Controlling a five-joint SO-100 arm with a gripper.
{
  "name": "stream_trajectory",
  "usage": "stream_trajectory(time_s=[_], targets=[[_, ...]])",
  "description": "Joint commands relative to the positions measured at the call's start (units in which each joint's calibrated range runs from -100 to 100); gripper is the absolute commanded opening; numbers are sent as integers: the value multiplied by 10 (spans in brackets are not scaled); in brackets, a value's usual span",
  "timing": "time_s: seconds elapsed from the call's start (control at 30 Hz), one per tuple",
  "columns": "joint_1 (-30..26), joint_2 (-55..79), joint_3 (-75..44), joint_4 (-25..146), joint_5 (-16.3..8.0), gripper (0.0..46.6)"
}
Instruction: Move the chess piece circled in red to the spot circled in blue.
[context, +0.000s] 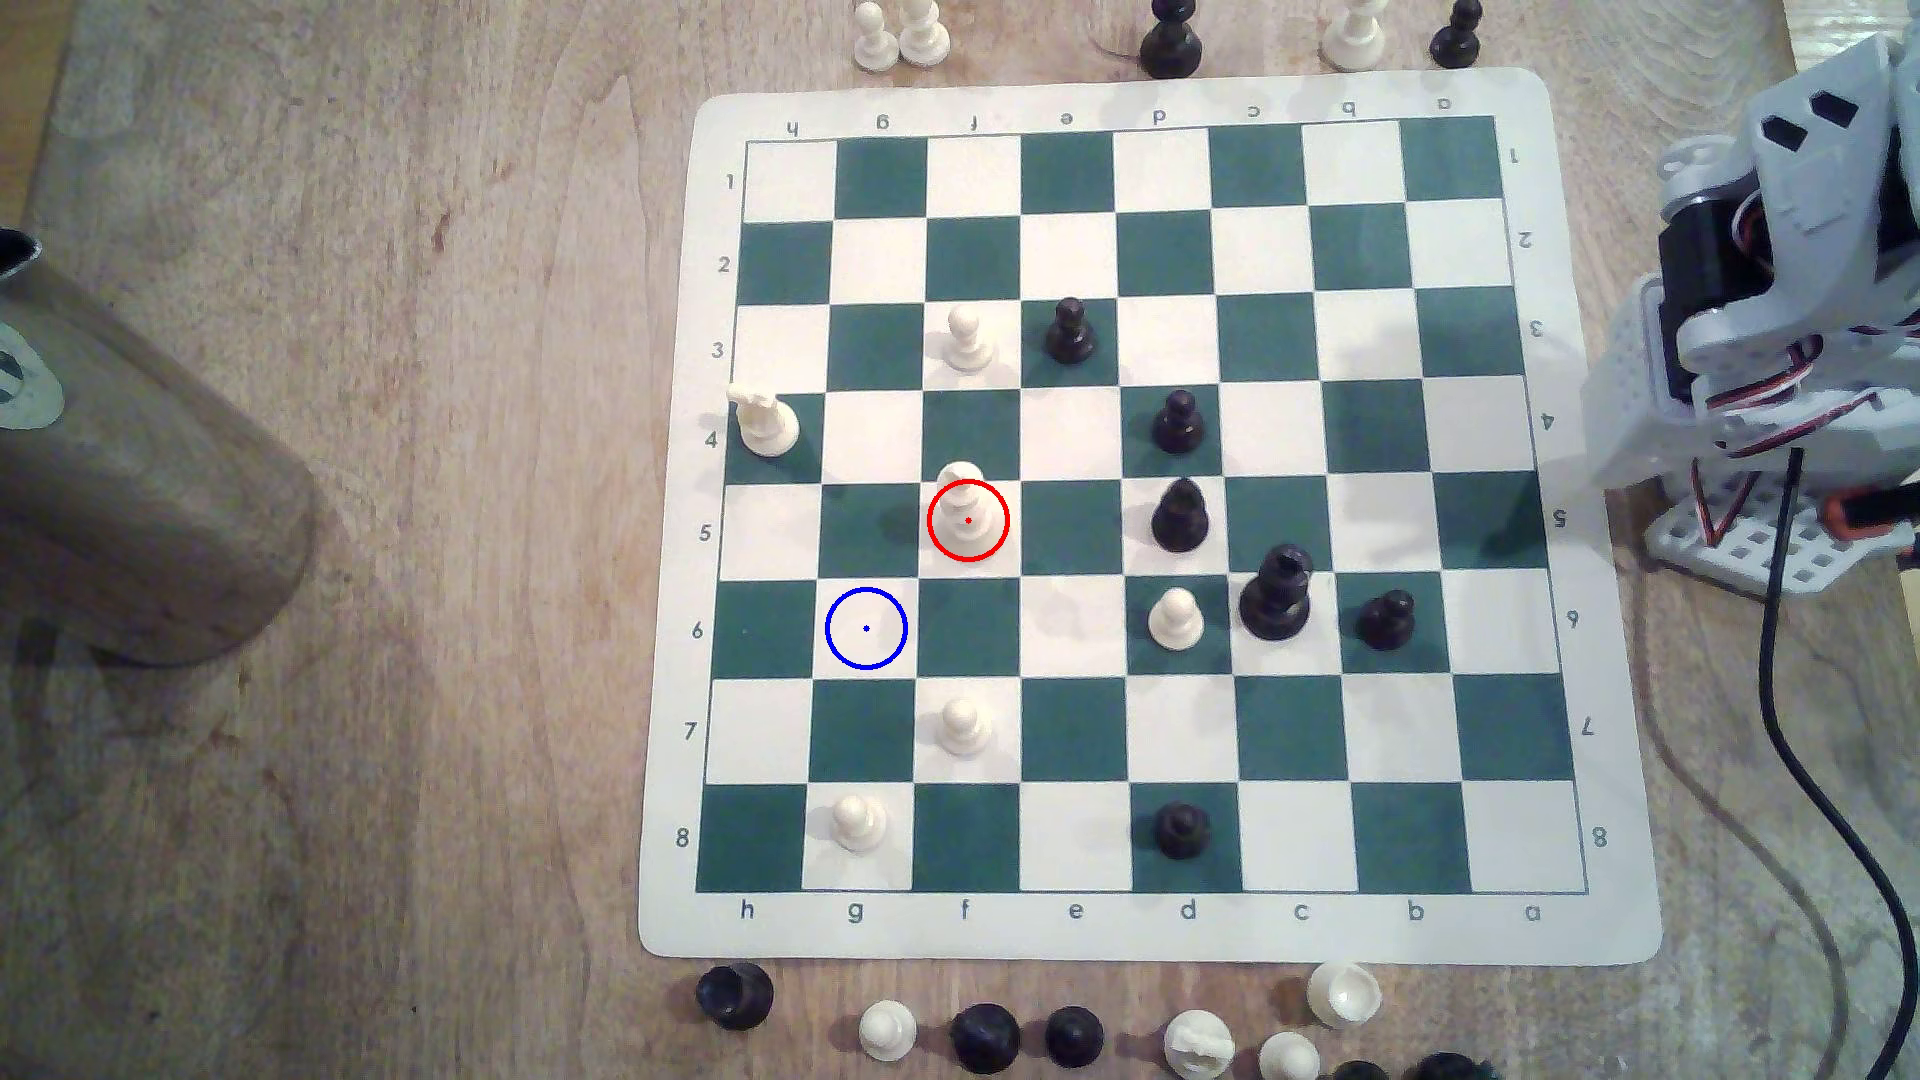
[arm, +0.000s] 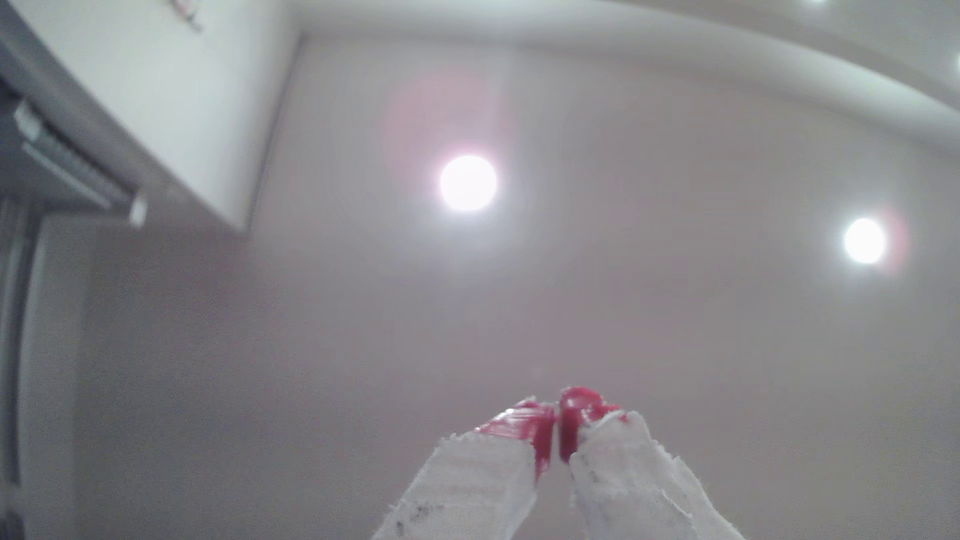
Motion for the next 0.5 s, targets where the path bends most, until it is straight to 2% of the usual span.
stream_trajectory(time_s=[0.0,0.13,0.3,0.33,0.43,0.47], targets=[[-5,1,13,11,2,2],[-37,1,-1,184,2,2],[-53,1,-106,462,0,2],[-54,1,-149,564,0,2],[-54,1,-208,700,0,2],[-53,1,-248,808,0,2]])
